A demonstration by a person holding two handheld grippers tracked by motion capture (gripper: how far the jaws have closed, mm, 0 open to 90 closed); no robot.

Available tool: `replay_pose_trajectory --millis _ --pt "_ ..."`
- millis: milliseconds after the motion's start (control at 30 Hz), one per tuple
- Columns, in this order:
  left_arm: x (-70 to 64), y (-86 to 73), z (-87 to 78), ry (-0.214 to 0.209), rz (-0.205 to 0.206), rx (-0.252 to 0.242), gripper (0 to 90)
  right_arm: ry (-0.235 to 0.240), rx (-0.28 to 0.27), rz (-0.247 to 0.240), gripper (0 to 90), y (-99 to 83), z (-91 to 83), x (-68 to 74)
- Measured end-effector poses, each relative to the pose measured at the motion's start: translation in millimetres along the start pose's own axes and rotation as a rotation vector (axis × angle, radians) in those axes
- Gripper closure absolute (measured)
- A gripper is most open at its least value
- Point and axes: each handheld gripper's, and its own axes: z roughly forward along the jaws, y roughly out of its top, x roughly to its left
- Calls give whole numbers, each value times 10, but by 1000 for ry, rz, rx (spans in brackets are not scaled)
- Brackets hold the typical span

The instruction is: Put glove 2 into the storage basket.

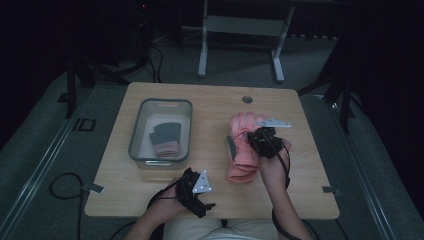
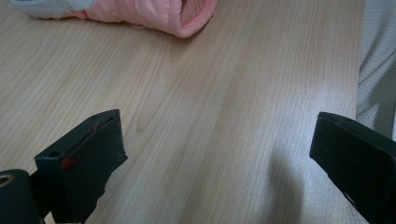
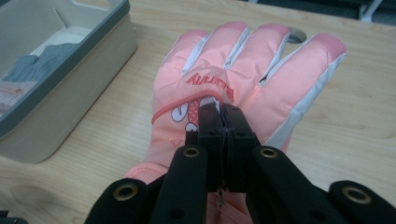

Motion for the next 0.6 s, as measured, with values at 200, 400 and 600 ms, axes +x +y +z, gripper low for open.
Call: replay_pose_trajectory --millis 200,400,600 --pt "4 12 -12 2 0 -4 26 6 40 10 879 -99 106 33" --pt "-8 15 5 -5 2 1 26 10 78 34 878 -190 264 35" --pt "-7 12 10 -5 3 4 26 0 99 40 878 -228 364 45"
